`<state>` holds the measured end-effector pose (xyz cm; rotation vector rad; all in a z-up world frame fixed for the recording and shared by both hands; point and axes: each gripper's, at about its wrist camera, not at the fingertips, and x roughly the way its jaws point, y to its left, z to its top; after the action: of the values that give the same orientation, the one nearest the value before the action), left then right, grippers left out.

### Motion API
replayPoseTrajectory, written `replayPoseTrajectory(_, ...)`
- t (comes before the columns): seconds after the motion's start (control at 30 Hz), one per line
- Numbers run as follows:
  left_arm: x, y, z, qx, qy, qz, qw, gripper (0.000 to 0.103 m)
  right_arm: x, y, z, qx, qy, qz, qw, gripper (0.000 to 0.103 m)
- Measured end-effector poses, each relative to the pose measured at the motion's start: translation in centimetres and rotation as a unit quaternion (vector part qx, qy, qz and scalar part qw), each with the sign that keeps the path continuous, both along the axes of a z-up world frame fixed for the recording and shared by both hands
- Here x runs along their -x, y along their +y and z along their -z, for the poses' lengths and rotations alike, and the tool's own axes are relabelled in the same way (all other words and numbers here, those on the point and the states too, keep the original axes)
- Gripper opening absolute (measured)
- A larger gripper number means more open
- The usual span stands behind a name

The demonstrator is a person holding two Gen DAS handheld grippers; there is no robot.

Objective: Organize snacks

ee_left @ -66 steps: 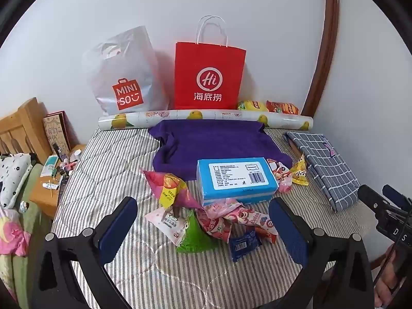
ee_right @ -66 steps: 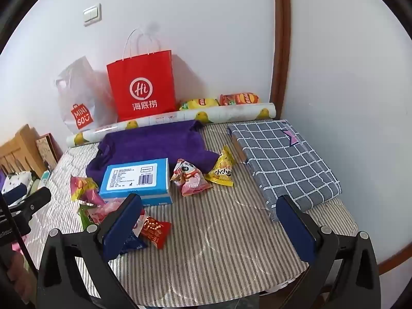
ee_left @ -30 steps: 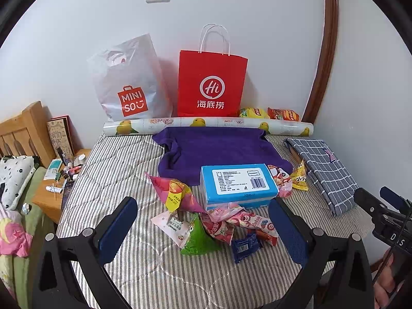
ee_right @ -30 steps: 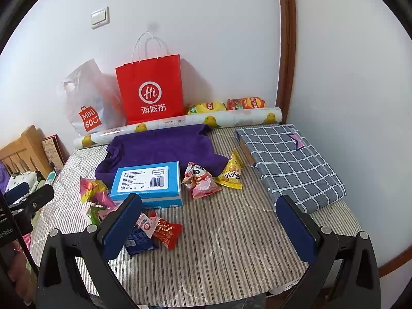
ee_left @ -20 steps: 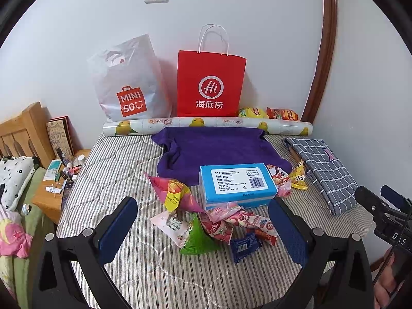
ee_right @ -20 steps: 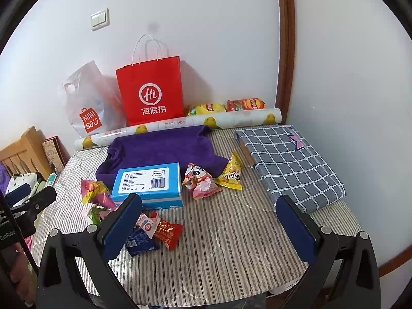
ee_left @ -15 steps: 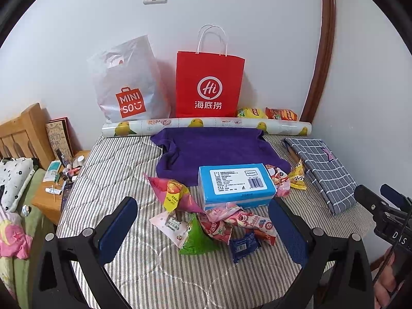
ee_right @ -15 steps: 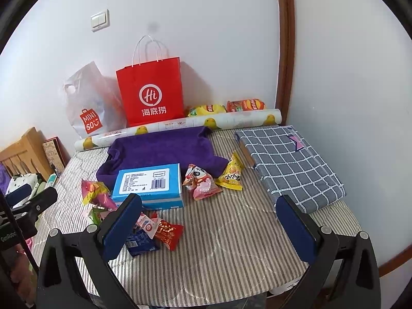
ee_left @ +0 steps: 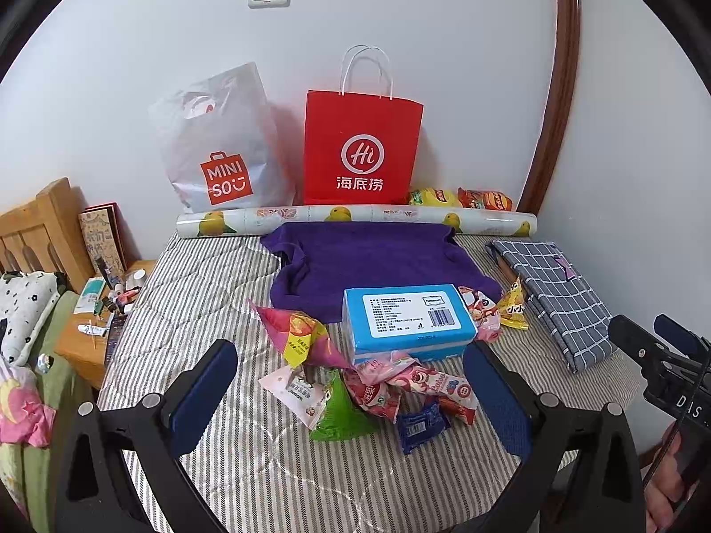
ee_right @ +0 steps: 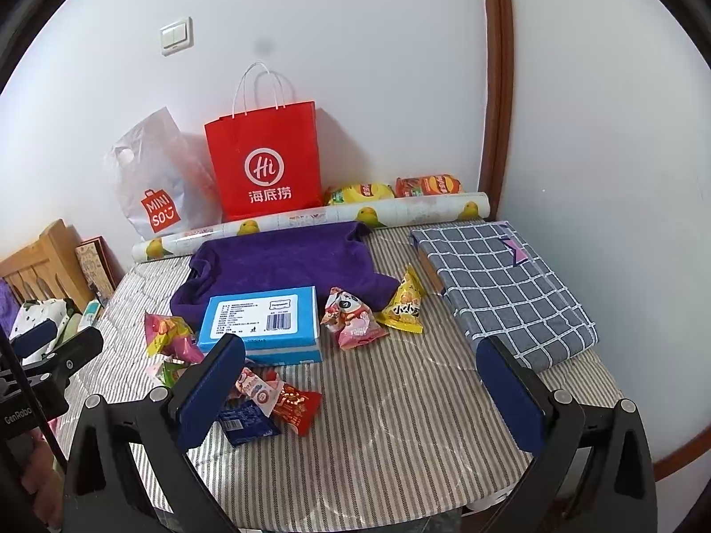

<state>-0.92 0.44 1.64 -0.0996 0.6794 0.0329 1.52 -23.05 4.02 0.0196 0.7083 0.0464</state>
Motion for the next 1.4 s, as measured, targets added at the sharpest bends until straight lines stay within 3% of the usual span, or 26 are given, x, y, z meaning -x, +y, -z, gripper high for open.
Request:
replayPoseTrajectory(0.77,-0.3,0.7,-0.1,0.016,0.001,0.011,0.9998,0.102,0.1,2.0,0.0,0.009,-0.002,-0.019,1.0,0.102)
replayPoseTrajectory(1.4,0.1,0.0,0.1,0.01,-0.001,0.023,0.9997,0.102,0.0,0.7,0.8,-0.012,0.003,-0.008,1.0,0.102)
